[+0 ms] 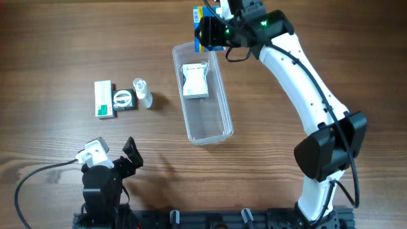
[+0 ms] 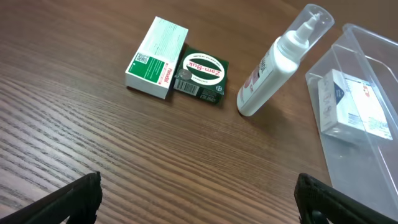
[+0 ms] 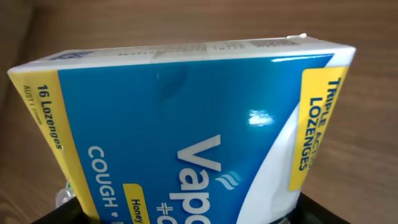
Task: Pack container
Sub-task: 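Lower the VapoDrops box into the container beside the Hansaplast box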
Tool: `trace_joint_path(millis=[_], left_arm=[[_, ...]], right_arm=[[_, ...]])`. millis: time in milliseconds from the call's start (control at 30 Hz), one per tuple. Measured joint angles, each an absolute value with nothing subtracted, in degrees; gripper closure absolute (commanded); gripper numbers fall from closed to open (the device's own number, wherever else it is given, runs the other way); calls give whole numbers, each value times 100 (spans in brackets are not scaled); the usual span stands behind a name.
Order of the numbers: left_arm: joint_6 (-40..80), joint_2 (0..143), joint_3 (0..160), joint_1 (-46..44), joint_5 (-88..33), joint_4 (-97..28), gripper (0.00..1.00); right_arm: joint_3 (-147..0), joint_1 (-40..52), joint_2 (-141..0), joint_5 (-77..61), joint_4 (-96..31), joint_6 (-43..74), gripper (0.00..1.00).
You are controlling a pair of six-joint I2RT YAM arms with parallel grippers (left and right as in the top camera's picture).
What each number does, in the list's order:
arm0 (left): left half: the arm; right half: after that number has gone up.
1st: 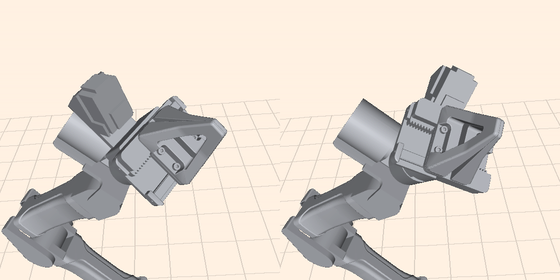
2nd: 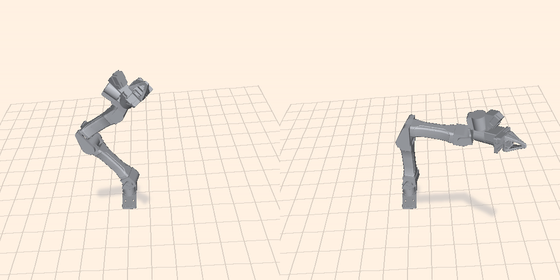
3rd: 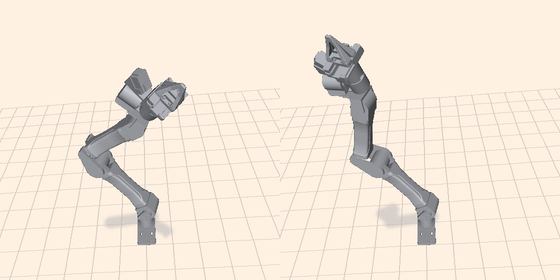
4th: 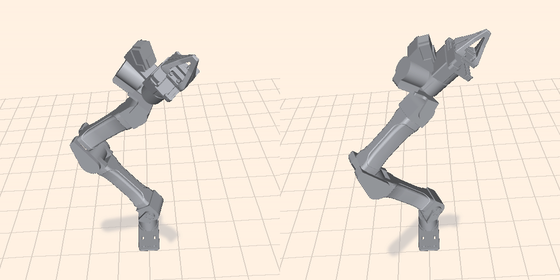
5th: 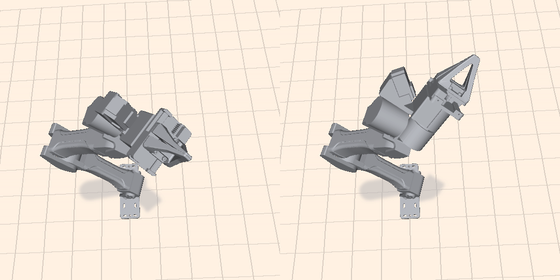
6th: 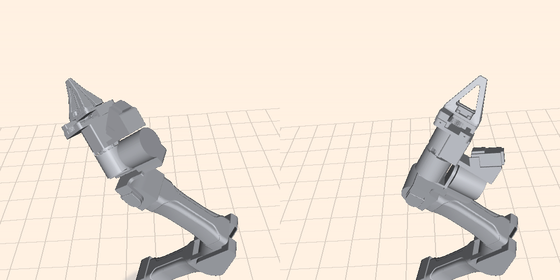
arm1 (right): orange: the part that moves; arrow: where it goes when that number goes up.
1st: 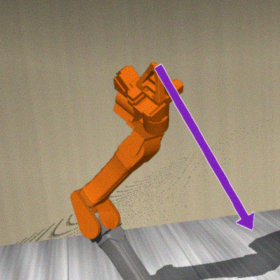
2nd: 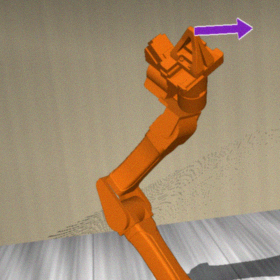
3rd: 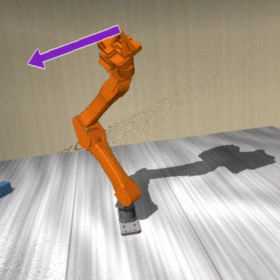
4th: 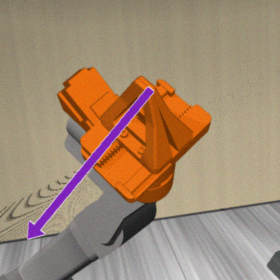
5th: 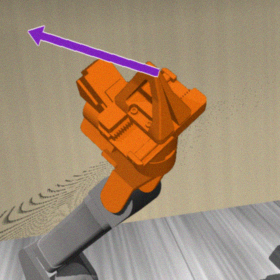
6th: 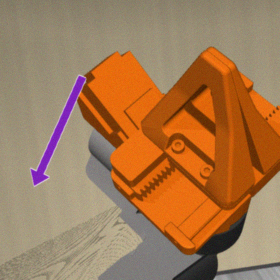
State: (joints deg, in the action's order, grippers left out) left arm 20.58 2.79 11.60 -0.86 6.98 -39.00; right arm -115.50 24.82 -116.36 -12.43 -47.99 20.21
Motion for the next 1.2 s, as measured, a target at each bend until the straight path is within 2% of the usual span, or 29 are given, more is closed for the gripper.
trace_joint_path(millis=[200,500,600,1200], left_arm=[[2058,279,1160,-86,698,-3900,0],[2058,279,1160,-84,698,-3900,0],[2058,279,1160,-84,698,-3900,0],[2058,279,1160,-86,698,-3900,0]], right_arm=[[-12291,2512,-12101,-1238,-5437,1931,47],[-12317,3026,-12540,-1133,-6101,1911,46],[-12320,3183,-12787,-1039,-6243,1914,44],[-12320,3201,-13579,-781,-6007,2005,44]])
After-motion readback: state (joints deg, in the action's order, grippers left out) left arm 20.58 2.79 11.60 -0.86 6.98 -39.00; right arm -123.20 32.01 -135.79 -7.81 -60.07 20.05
